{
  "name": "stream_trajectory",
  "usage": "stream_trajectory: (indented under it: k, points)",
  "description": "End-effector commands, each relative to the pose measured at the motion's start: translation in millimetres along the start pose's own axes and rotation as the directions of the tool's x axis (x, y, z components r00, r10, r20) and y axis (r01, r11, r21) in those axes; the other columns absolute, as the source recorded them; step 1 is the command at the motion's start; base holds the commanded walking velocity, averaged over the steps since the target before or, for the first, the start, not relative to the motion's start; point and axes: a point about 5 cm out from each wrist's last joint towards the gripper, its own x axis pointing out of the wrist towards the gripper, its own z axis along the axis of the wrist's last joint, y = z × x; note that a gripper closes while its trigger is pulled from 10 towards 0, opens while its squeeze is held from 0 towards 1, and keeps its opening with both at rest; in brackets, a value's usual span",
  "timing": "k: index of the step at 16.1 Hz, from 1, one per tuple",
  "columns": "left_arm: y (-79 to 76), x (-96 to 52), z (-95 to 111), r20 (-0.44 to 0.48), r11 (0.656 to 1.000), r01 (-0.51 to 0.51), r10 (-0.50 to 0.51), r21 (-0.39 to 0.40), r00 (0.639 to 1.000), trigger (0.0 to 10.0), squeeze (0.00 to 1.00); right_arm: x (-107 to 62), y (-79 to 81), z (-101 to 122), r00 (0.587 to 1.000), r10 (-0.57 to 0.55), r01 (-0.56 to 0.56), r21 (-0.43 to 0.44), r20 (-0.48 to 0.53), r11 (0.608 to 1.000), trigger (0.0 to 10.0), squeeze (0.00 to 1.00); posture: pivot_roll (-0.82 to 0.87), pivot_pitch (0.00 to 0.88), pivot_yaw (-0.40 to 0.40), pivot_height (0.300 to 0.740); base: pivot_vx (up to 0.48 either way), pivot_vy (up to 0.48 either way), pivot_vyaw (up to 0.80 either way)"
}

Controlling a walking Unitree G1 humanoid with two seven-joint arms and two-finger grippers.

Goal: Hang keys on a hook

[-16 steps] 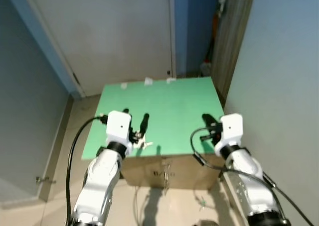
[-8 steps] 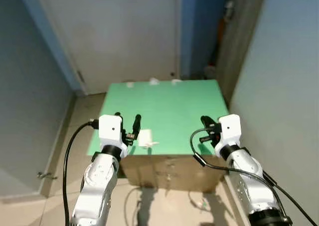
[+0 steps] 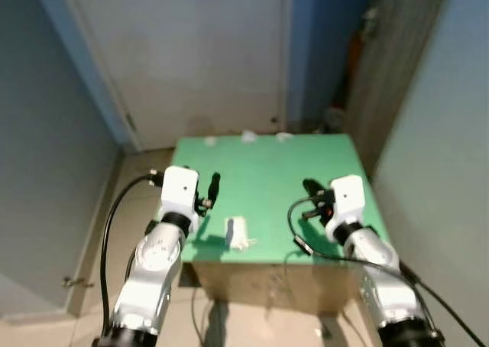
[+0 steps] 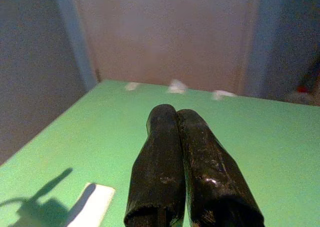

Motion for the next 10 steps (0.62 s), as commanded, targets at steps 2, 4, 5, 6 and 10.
stream_trajectory:
  k: [2,4,5,6,10]
  points:
    - [9.2,0.5,-5,-0.037,0.997,-0.009,0.012,0.08,0.999,10.0,0.0,4.1,11.4,2,0.999,0.046,-0.046,0.004,0.008,0.999,10.0,0.0,-0.13,0.006,0.081,0.74,0.24,0.0,0.0]
    - [6.4,5.3,-9,-0.076,0.996,0.033,-0.026,0.087,0.997,10.0,0.0,0.9,12.0,1,0.998,0.057,-0.057,0.009,0.001,0.998,10.0,0.0,-0.14,0.016,0.074,0.74,0.0,0.0,0.0]
    - [4.0,7.7,-11,-0.084,0.995,0.054,-0.047,0.084,0.995,10.0,0.0,-0.8,10.8,0,0.998,0.057,-0.057,0.007,-0.004,0.998,10.0,0.0,-0.15,0.023,0.068,0.74,0.0,0.0,0.0]
    - [-1.4,12.8,-17,-0.114,0.992,0.091,-0.081,0.083,0.99,10.0,0.0,-7.0,7.6,0,0.998,0.06,-0.06,-0.001,-0.015,0.998,10.0,0.0,-0.17,0.048,0.058,0.74,0.0,0.0,0.0]
    - [-27.9,21.4,-49,-0.255,0.989,0.145,-0.141,-0.001,0.957,10.0,0.0,-52.2,-10.9,-6,0.992,0.076,-0.082,-0.055,-0.105,0.995,10.0,0.0,-0.27,0.151,0.004,0.74,0.0,0.0,0.0]
